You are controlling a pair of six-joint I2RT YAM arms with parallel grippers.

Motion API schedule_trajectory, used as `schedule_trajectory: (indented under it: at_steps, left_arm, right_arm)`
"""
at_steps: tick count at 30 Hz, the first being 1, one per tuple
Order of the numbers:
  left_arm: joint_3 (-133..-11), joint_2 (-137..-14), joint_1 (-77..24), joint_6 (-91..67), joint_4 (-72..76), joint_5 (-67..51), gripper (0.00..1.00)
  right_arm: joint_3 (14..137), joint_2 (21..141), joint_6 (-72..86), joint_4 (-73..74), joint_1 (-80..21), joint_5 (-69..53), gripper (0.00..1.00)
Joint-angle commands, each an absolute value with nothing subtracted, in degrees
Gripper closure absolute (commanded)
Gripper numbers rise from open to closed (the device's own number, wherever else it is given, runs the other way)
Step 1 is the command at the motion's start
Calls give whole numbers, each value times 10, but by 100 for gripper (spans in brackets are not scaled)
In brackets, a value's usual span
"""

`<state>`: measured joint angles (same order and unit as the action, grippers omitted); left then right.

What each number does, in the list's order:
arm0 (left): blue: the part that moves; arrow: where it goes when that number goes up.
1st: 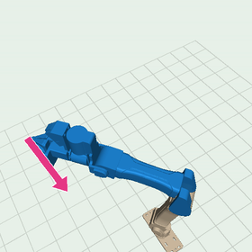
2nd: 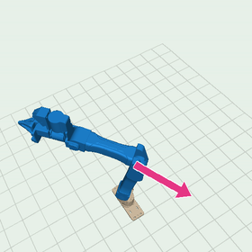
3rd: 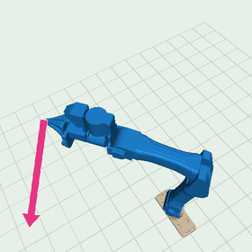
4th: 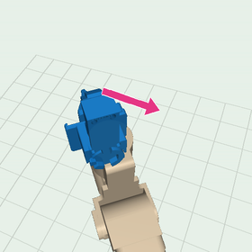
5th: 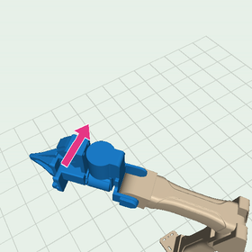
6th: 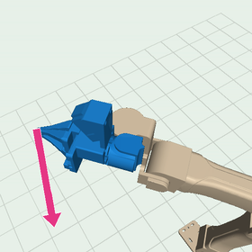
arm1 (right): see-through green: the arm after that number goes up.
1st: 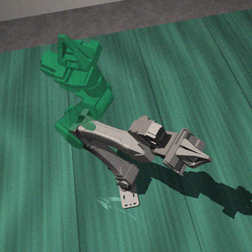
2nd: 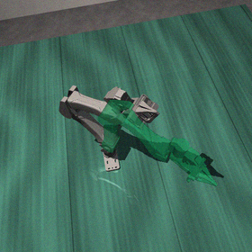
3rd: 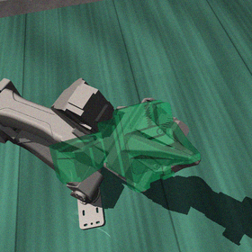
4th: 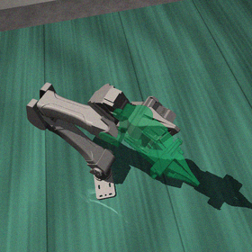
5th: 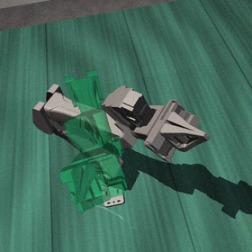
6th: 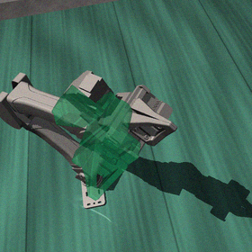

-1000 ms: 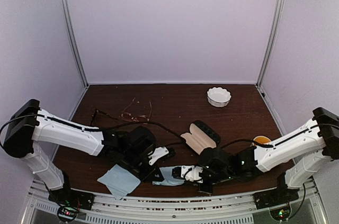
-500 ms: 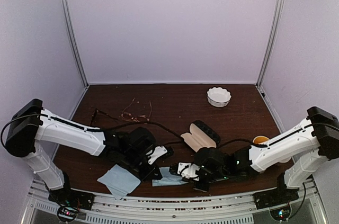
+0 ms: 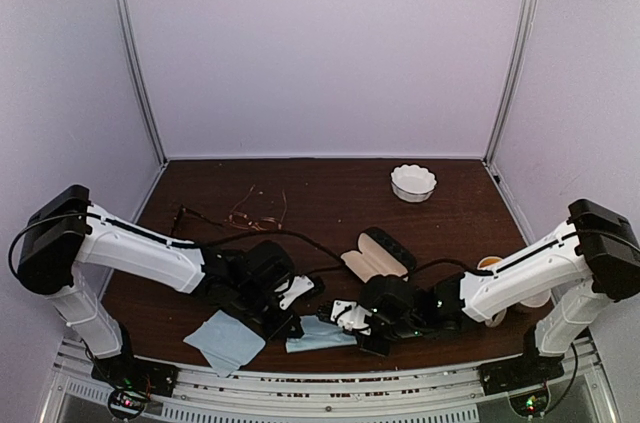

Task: Organize the sunglasses
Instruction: Fold the glasses cleaning cloth at the corner of the board.

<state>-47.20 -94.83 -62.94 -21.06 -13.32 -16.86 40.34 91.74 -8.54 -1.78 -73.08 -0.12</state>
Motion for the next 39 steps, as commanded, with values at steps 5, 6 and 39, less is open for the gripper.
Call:
schedule_trajectory:
  at_steps: [5, 6, 39]
  left_arm:
    - [-496, -969, -626, -214, -132, -149, 100]
    - [-499, -971, -626, -214, -135, -147, 100]
    - [-532, -993, -621, -216, -159, -107, 100]
  right_arm:
    - [424, 924, -77, -4, -719, 28, 100]
    - [423, 923, -77, -3, -718, 30, 100]
    - [439, 957, -67, -7, -709, 42, 100]
